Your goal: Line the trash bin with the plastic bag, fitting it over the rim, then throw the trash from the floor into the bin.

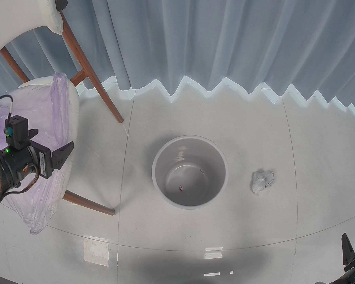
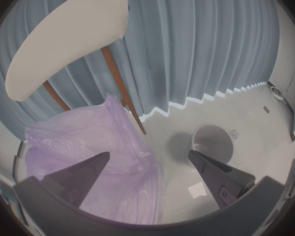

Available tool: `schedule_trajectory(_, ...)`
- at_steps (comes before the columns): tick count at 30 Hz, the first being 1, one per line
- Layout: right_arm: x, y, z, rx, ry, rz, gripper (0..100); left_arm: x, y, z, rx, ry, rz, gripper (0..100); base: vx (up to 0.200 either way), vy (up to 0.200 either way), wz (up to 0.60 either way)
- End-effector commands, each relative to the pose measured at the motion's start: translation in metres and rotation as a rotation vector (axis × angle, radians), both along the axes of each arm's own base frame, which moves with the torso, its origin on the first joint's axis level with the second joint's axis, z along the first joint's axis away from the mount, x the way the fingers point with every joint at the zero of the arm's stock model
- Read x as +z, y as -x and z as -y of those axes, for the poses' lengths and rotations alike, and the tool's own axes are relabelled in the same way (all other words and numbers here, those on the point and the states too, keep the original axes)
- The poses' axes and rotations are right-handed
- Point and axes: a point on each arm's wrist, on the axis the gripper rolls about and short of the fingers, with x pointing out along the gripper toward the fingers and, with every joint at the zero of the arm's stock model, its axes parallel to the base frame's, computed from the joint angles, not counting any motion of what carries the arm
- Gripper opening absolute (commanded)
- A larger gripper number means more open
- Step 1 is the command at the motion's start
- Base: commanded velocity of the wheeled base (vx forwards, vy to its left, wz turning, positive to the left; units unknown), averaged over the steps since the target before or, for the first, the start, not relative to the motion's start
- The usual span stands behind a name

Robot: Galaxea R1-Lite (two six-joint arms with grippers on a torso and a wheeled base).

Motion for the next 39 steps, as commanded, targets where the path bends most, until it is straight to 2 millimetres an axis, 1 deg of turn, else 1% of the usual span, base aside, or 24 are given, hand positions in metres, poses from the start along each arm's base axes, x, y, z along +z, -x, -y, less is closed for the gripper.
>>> schedule_trajectory(1, -0.005, 0.000, 0.000, 0.001, 0.002, -0.001, 100, -0.006, -0.018, 0.010, -0.001, -0.019, -0.044, 100, 0.000, 0.000, 0.00)
schedule_trajectory(6, -0.005, 0.000, 0.000, 0.001, -0.001, -0.001, 100, -0.009, -0.032, 0.014, 0.088, -0.042, -0.057, 100, 0.000, 0.000, 0.00)
schedule_trajectory(17, -0.005, 0.000, 0.000, 0.001, -0.001, -0.001, 100, -0.020, -0.045, 0.019, 0.137, -0.081, -0.093, 100, 0.000, 0.000, 0.00)
schedule_trajectory(23, -0.005, 0.000, 0.000, 0.001, -0.001, -0.001, 100, -0.023, -0.050, 0.019, 0.172, -0.091, -0.085, 100, 0.000, 0.000, 0.00)
schedule_trajectory(30, -0.005, 0.000, 0.000, 0.001, -0.003, -0.001, 100, -0.022, -0.052, 0.016, 0.189, -0.085, -0.069, 100, 0.000, 0.000, 0.00)
schedule_trajectory(31, -0.005, 0.000, 0.000, 0.001, -0.001, -0.001, 100, -0.024, -0.052, 0.013, 0.199, -0.089, -0.075, 0, 0.000, 0.000, 0.00)
schedule_trajectory(39, -0.005, 0.000, 0.000, 0.001, -0.003, -0.001, 100, -0.029, -0.049, 0.011, 0.195, -0.097, -0.089, 0, 0.000, 0.000, 0.00)
